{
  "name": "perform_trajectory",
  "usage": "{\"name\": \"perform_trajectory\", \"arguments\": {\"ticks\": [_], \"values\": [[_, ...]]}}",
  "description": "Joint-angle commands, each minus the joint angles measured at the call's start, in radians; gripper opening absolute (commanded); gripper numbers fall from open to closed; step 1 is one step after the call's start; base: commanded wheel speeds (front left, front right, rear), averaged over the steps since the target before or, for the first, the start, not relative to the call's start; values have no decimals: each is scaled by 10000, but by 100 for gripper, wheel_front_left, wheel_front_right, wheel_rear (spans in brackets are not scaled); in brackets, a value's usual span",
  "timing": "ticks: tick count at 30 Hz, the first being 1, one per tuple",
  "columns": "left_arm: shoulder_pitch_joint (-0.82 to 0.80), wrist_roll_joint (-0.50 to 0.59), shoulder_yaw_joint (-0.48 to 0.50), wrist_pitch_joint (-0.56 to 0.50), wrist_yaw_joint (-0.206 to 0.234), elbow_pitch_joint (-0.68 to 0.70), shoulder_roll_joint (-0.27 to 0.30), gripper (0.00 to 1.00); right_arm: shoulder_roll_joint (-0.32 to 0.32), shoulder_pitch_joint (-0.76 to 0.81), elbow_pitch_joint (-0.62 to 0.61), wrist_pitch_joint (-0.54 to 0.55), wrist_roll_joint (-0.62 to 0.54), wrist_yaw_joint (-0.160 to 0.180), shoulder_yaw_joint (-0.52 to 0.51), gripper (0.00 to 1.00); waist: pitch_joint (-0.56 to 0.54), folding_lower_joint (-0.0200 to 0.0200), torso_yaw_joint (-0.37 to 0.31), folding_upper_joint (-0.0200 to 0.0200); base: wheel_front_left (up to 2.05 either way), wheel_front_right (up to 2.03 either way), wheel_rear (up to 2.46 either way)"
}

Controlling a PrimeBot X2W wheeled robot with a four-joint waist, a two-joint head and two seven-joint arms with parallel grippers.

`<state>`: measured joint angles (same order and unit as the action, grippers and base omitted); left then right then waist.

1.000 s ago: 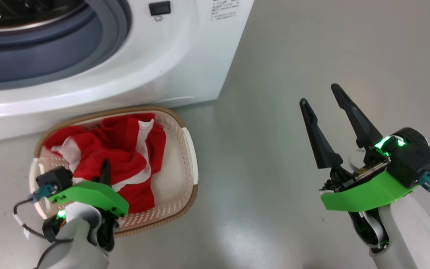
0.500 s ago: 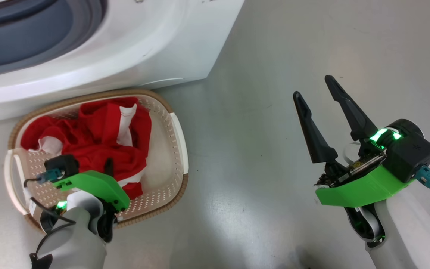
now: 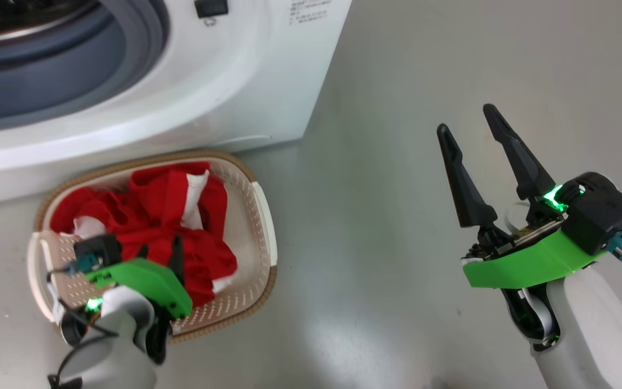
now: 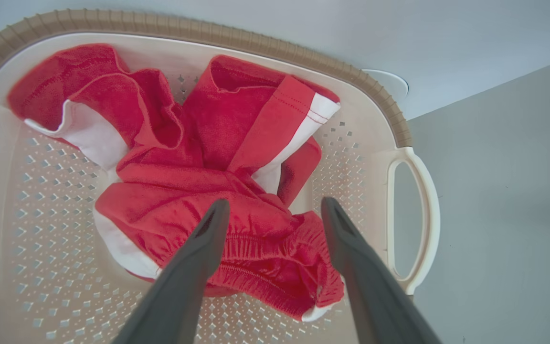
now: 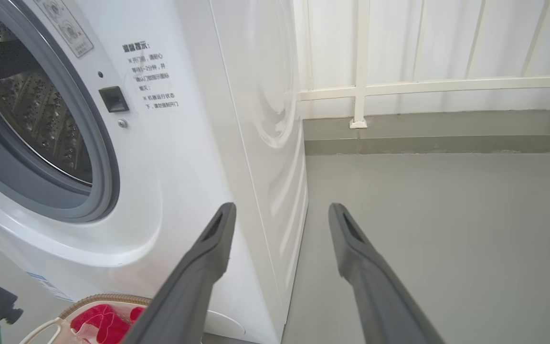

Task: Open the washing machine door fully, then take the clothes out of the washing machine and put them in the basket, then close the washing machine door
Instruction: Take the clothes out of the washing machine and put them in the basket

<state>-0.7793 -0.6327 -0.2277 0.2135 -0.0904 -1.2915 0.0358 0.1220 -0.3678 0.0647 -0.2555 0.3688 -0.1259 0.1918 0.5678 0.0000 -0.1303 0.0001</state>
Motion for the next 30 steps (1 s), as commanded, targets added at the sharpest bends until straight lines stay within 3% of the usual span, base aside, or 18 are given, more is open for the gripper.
{"name": "perform_trajectory", "arguments": {"ticks": [1, 9, 30], "values": [[475, 73, 148, 126, -118, 40, 279, 100, -20, 314, -157, -63, -101, -48, 112, 100, -400, 0, 124, -1, 0, 0, 0], [1160, 245, 1, 467, -275, 493, 298, 100, 131, 772, 72, -63, -409, -48, 115, 100, -1640, 0, 364, -1, 0, 0, 0], [4254, 1597, 1435, 482, -320, 6189, 207, 100, 385, 2585, 411, -63, -787, -48, -547, 100, -4493, 0, 960, -1, 0, 0, 0]]}}
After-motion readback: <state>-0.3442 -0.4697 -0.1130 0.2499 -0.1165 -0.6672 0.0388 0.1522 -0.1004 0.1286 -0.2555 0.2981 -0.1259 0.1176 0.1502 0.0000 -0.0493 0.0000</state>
